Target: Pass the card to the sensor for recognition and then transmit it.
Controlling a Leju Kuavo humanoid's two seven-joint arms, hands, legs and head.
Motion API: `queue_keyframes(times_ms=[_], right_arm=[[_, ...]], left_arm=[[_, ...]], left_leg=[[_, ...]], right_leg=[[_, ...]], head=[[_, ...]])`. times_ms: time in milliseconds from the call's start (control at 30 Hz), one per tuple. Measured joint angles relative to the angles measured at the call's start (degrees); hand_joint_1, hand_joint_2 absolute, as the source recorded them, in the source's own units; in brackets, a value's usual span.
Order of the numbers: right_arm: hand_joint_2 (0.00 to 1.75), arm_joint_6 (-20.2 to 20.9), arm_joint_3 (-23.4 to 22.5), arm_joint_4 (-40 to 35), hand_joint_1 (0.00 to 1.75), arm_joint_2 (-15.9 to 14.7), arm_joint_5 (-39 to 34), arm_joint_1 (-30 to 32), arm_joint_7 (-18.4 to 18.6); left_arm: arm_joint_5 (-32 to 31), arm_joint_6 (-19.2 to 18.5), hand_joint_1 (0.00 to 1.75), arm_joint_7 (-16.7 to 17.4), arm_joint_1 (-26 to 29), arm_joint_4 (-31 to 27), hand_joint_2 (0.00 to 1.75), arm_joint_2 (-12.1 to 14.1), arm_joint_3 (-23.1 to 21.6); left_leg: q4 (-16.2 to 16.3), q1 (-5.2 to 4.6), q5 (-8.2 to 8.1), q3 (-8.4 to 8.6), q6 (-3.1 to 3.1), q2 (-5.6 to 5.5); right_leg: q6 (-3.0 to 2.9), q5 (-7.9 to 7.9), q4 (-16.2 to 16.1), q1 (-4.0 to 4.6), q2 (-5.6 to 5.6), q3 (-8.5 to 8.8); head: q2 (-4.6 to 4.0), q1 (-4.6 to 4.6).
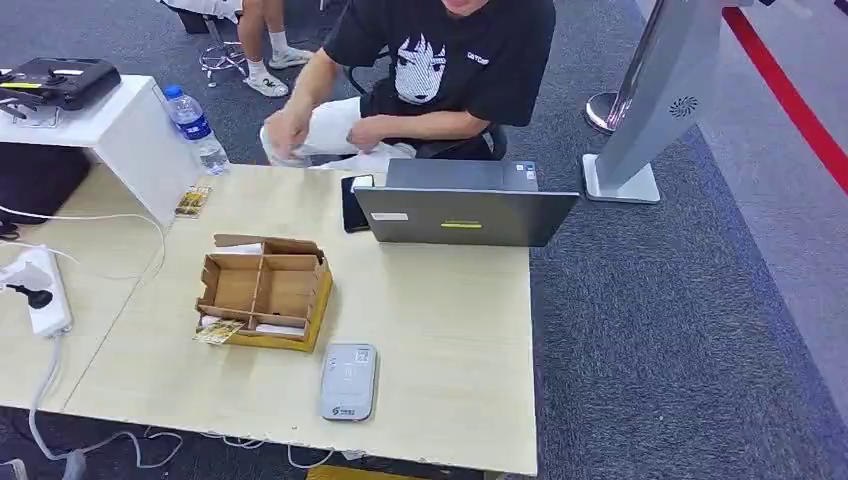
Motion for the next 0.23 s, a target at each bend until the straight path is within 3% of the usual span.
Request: queue_keyframes(times_ms=[233], right_arm=[[1.75, 0.0, 0.0, 0.0, 0.0, 0.0, 0.1, 0.0, 0.0]], left_arm=[[-0.9, -0.9, 0.0, 0.8, -3.0, 4.7, 1.75, 0.0, 4.8]], left_leg=[[0.0, -0.02, -0.01, -0.02, 0.02, -0.01]], right_leg=[[0.01, 0.0, 0.0, -0.01, -0.01, 0.01]], head=[[0.0, 0.02]])
